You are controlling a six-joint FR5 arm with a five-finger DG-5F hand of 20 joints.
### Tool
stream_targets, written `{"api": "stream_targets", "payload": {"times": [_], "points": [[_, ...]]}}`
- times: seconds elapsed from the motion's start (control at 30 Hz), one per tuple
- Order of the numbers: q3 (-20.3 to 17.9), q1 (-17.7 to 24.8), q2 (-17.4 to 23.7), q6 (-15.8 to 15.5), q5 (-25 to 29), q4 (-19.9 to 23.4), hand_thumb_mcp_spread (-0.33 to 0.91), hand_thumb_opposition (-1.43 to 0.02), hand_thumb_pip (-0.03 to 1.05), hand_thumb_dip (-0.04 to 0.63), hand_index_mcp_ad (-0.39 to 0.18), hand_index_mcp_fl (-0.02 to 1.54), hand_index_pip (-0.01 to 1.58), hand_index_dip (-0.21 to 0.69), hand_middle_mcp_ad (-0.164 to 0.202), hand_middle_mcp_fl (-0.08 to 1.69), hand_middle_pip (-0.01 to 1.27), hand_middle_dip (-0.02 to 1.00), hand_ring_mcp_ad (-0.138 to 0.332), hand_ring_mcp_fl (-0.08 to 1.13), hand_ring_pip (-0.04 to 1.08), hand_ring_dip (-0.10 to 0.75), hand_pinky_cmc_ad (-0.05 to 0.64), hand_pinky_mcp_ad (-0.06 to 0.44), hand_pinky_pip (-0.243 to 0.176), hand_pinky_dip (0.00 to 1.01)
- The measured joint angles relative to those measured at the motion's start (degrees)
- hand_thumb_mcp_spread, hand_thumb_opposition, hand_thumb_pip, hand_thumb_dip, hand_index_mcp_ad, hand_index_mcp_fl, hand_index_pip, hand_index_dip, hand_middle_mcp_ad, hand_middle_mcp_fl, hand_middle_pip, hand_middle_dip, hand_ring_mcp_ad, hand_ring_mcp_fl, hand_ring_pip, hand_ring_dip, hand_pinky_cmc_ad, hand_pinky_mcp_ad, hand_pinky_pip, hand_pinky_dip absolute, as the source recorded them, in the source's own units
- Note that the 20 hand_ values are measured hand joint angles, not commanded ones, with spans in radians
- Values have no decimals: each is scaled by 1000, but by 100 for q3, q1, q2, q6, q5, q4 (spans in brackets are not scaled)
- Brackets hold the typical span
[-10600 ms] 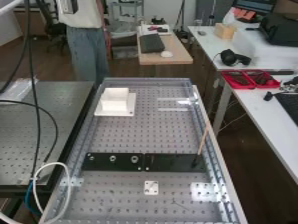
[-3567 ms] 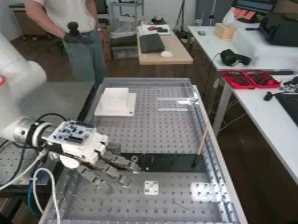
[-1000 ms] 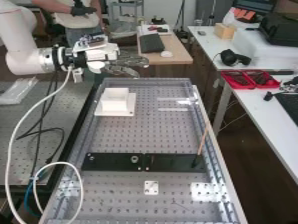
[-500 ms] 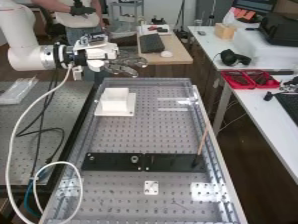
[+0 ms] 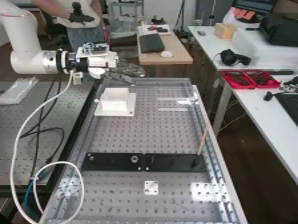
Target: Grab the larger nut and place it in the white container
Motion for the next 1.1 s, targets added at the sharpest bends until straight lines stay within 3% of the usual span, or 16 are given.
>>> {"api": "stream_targets", "payload": {"times": [0.33,0.47,0.57,0.7,1.1], "points": [[-344,355,-572,302,505,660,401,-909,745,206,-126,180,1531,140,49,51,136,255,98,-3,93,155,333,239,-75,346],[-362,468,-685,365,710,688,401,-909,745,206,-126,164,1527,133,49,51,136,253,101,-3,93,155,333,227,-75,349],[-347,514,-704,408,787,564,405,-909,827,251,-187,45,1532,131,51,24,134,253,101,0,93,155,332,230,-75,384],[-356,582,-687,468,922,442,424,-906,859,284,-220,21,1529,73,51,24,134,253,101,0,108,155,332,230,-75,480],[-295,534,-27,271,1078,245,393,-909,876,286,-220,16,1382,-45,51,0,126,246,101,-2,115,152,332,230,-75,552]]}}
